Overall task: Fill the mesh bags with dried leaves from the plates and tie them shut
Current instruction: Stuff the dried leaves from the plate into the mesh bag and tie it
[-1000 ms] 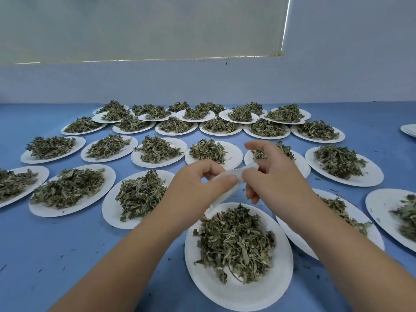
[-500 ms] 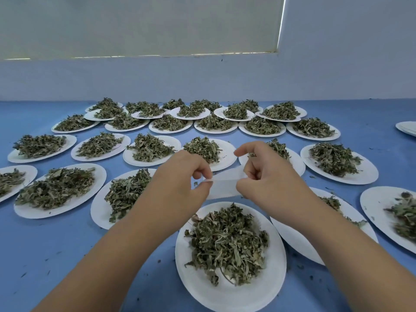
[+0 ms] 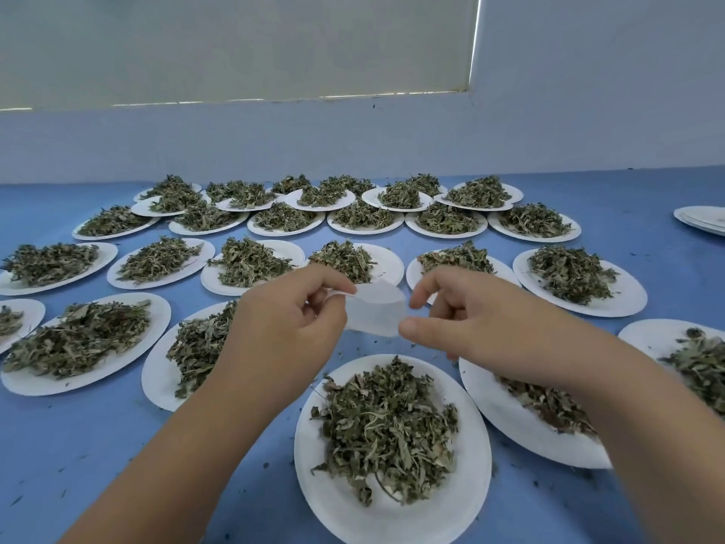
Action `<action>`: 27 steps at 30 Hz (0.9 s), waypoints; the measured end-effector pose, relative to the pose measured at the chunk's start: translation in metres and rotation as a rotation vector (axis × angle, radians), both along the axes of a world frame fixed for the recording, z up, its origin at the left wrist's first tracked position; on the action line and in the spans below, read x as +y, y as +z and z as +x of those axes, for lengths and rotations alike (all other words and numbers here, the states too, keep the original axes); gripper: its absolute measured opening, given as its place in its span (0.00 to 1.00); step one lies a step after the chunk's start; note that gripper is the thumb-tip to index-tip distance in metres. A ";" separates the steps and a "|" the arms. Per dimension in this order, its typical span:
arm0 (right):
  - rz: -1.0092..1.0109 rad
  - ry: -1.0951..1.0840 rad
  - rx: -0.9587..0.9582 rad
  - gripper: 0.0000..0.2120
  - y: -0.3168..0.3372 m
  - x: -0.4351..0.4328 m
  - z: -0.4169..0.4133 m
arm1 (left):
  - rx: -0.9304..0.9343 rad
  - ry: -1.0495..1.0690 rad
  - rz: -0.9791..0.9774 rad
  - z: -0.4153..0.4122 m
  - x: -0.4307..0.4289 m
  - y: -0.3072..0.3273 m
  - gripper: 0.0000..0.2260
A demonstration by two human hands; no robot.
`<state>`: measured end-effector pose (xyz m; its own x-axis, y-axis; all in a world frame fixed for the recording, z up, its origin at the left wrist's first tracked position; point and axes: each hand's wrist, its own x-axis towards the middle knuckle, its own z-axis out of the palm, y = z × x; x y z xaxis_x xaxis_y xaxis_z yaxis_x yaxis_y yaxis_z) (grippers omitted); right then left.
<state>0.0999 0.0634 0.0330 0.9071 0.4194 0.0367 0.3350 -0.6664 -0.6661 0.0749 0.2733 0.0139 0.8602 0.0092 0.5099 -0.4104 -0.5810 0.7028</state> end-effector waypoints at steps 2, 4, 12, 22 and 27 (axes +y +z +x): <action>-0.118 0.060 0.012 0.15 0.000 -0.005 -0.001 | -0.024 0.026 0.067 0.001 0.000 -0.001 0.10; -0.215 0.127 0.016 0.16 -0.005 -0.003 -0.003 | -0.029 0.047 0.110 0.002 0.000 -0.002 0.09; -0.343 0.264 -0.071 0.21 -0.015 0.010 -0.006 | -0.037 0.112 0.158 0.004 -0.001 -0.005 0.08; -0.387 0.279 -0.102 0.15 -0.019 0.018 -0.009 | -0.024 0.108 0.179 0.005 -0.003 -0.009 0.08; -0.394 0.250 -0.159 0.09 -0.020 0.019 -0.011 | -0.054 0.116 0.207 0.007 -0.001 -0.010 0.10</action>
<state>0.0892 0.0826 0.0132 0.7730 0.6332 -0.0391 0.5937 -0.7438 -0.3072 0.0816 0.2720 0.0036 0.8307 -0.0032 0.5567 -0.3667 -0.7555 0.5429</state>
